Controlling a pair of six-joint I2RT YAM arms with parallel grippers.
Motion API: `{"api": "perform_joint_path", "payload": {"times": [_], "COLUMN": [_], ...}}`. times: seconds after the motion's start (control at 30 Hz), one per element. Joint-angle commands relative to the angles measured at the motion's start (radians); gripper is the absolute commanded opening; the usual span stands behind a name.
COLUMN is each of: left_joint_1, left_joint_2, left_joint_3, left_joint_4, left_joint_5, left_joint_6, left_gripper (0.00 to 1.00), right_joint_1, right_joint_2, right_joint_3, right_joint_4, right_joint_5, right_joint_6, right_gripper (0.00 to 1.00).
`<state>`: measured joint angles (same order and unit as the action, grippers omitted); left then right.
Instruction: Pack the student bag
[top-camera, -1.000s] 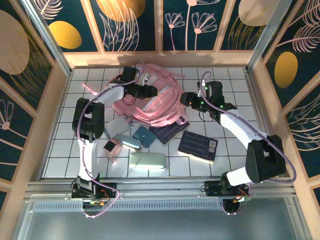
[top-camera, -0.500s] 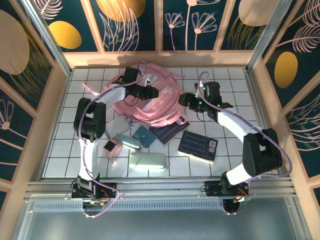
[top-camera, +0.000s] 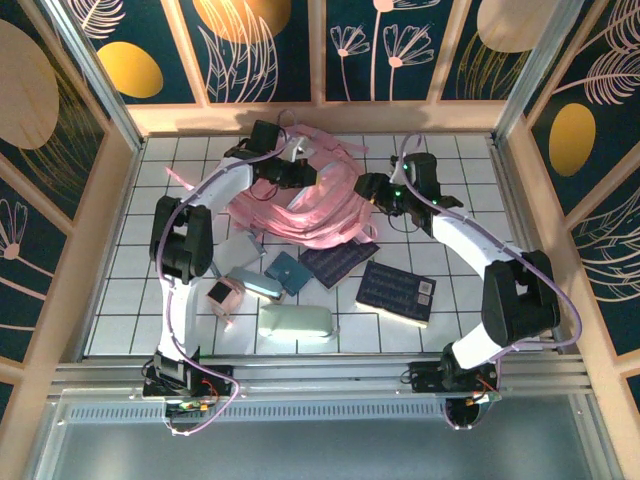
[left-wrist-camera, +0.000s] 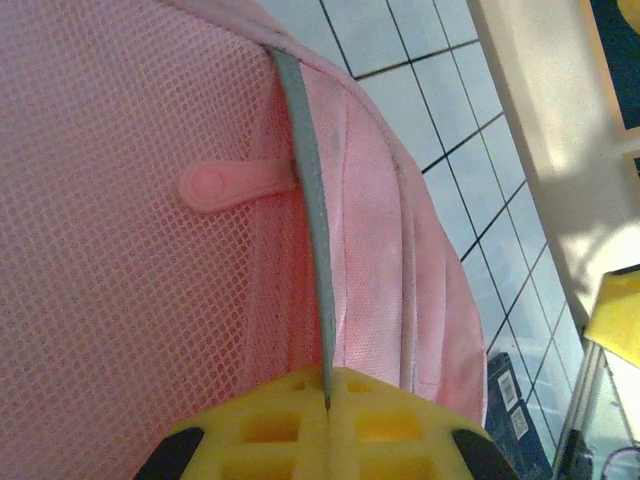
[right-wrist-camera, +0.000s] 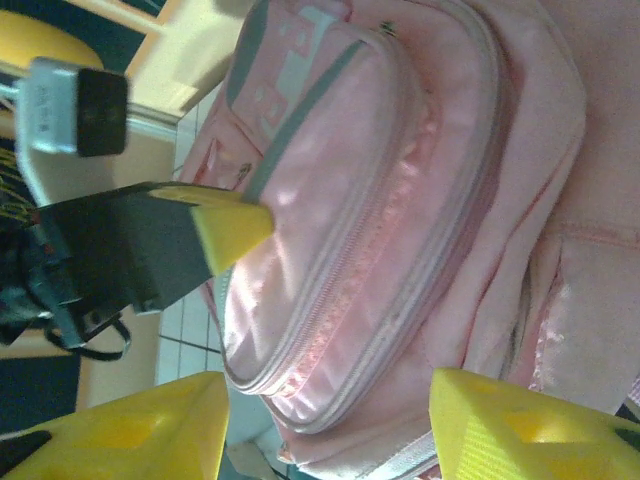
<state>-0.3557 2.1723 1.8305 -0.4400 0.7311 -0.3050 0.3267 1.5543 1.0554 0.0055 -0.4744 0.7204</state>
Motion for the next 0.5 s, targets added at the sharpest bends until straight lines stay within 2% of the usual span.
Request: {"api": "perform_joint_path", "payload": {"times": [0.0,0.13,0.27,0.33,0.4,0.47], "left_joint_1": [0.004,0.007,0.023,0.027,0.03,0.031], "left_joint_2": [-0.088,-0.116,-0.14,-0.144,-0.144,-0.14], "left_joint_3": [0.058,0.065,0.074,0.08,0.082,0.08], "left_joint_4": [-0.048,-0.072,-0.074,-0.074,-0.074,-0.077], "left_joint_5": [-0.045,-0.082,-0.081,-0.071,-0.061,-0.063], "left_joint_6": [0.042,0.067,0.061,0.061,0.063,0.067], "left_gripper": [0.0,0.0,0.0,0.0,0.0,0.0], "right_joint_1": [-0.006,-0.012,-0.024,-0.033,-0.037,-0.04], "right_joint_2": [0.06,0.12,0.178,0.202,0.225,0.257], "right_joint_3": [0.032,0.063,0.1,0.113,0.13,0.156], "right_joint_4": [0.046,0.074,0.098,0.118,0.15,0.191], "right_joint_5": [-0.029,-0.056,-0.092,-0.103,-0.126,-0.164], "right_joint_6": [0.148,0.204,0.223,0.235,0.246,0.267], "right_gripper": [0.54,0.55,0.65,0.67,0.64,0.56]}}
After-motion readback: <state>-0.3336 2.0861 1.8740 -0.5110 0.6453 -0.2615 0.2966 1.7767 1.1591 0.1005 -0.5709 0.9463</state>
